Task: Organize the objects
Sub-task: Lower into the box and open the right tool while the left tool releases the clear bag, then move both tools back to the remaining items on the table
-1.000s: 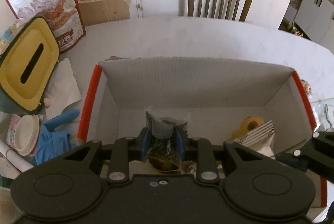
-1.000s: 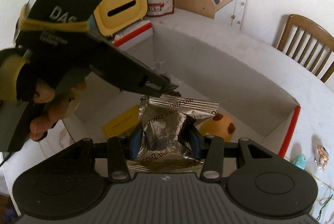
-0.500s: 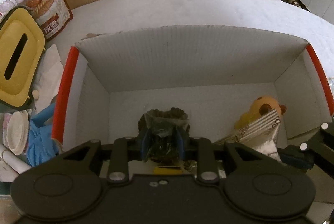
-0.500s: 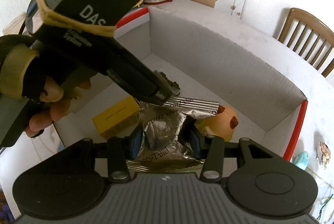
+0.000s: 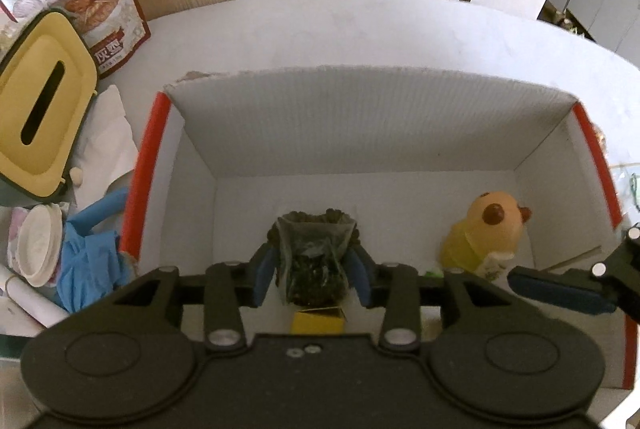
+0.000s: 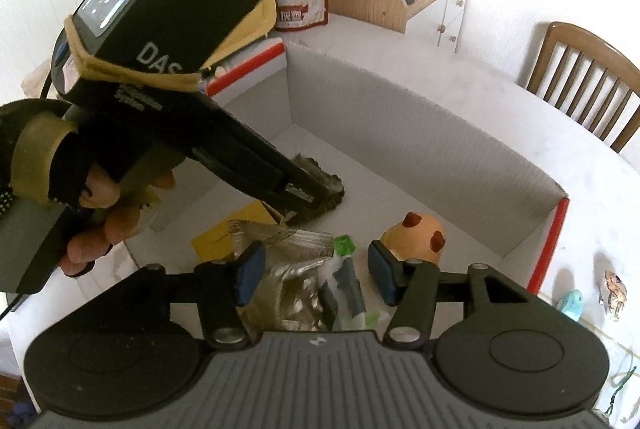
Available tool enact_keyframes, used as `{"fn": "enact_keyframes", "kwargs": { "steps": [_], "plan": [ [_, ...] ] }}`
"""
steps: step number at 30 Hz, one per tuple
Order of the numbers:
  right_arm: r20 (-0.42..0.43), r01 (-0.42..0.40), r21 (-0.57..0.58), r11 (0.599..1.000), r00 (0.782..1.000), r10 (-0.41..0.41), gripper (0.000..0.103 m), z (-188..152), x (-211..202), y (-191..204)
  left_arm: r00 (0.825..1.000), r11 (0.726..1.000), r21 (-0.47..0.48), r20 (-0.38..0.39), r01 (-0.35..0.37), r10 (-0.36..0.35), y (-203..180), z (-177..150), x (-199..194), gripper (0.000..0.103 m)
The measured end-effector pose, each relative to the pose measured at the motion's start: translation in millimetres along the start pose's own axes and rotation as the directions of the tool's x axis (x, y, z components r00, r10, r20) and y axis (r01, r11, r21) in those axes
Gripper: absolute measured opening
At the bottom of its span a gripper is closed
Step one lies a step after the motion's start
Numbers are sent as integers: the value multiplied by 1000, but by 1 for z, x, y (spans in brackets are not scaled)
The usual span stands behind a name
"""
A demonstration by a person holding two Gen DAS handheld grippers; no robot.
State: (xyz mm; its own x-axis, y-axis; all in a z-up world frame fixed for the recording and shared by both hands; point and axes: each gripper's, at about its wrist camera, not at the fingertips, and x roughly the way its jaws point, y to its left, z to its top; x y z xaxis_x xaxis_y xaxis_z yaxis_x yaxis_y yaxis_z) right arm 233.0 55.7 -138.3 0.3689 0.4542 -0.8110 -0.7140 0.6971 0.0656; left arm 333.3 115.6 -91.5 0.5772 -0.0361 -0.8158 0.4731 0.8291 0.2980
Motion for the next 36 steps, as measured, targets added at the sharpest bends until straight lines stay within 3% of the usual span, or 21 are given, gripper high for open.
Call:
{"fn": "enact_keyframes", "kwargs": {
  "steps": [16,26,36],
  "plan": [
    [138,-25,79,997,990,14,59,-10,-75,-19,990,999,-30,141,32,-27,-9,-14,-67,47],
    [213,-45,115,992,977,20,64,-32,-130,-39,971,999,-10,237,42,-38,-41,-32,-114,53],
    [267,-53,130,990,964,16,66,-62,-171,-62,956,998,6,285,67,-66,-74,-49,-139,57]
  ]
}}
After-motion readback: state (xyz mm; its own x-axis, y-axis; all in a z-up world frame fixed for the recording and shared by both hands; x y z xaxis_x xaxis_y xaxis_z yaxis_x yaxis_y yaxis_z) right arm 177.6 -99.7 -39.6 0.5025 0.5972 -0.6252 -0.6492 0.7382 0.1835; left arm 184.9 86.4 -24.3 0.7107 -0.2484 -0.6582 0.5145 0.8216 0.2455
